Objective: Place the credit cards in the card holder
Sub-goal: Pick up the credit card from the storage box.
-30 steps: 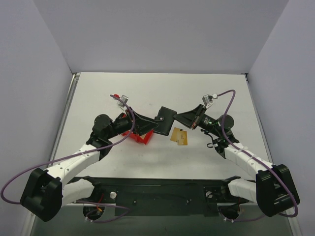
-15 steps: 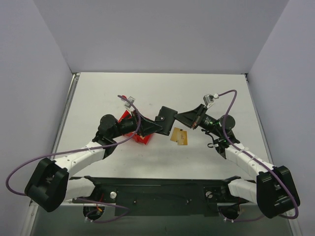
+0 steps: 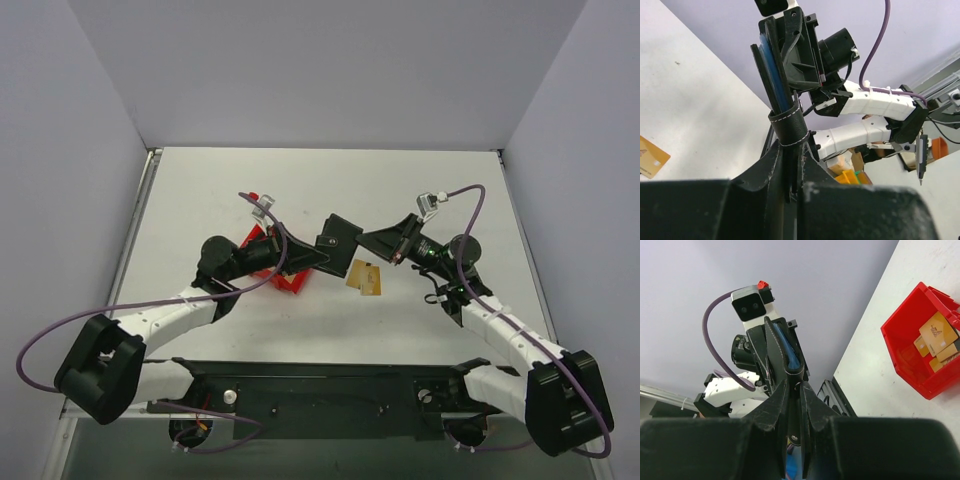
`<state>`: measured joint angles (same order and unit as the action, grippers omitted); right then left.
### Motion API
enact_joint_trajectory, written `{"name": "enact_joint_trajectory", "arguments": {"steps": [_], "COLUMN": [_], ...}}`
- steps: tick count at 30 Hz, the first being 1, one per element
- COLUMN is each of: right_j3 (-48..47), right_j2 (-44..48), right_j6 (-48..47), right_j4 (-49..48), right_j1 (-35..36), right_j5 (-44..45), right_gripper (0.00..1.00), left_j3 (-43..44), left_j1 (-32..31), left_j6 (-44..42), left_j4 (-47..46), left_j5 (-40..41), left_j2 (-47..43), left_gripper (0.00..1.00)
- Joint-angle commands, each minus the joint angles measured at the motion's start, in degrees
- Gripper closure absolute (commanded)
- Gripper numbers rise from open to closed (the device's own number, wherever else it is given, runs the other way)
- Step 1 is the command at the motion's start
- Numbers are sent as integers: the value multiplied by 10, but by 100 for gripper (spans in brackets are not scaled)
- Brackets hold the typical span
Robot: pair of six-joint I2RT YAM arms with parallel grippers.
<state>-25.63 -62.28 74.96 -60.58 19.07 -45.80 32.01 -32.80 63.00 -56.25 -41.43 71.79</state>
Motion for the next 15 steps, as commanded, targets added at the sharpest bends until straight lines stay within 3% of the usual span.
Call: {"name": "enact_joint_trajectory", "arguments": {"steps": [1, 3, 4, 6, 8, 11, 15], "right_j3": [-30, -36, -38, -48, -56, -72, -105], "right_j2": [29, 37, 44, 59, 83, 116, 159], "right_j6": [-43, -60, -67, -98, -131, -205, -297], "right_j4": [12, 37, 62, 112, 160, 247, 372], "right_j1": [-5, -4, -5, -4, -4, -3, 11], "right_j5": [6, 7, 6, 12, 28, 59, 125], "right_gripper": [100, 100, 83, 64, 56, 51, 53], "left_j3": [7, 9, 9, 17, 31, 61, 82], "left_j1": [-7, -8, -8, -9, -11, -16, -17], "left_j6": [5, -6, -16, -52, -105, -199, -255], "left_j4": [-50, -34, -27, 17, 105, 265, 365], "left_j5": [-17, -18, -16, -8, 11, 78, 145], "left_j2": [5, 5, 1, -9, -30, -66, -93], "left_gripper": [97, 100, 100, 100, 100, 100, 100]}}
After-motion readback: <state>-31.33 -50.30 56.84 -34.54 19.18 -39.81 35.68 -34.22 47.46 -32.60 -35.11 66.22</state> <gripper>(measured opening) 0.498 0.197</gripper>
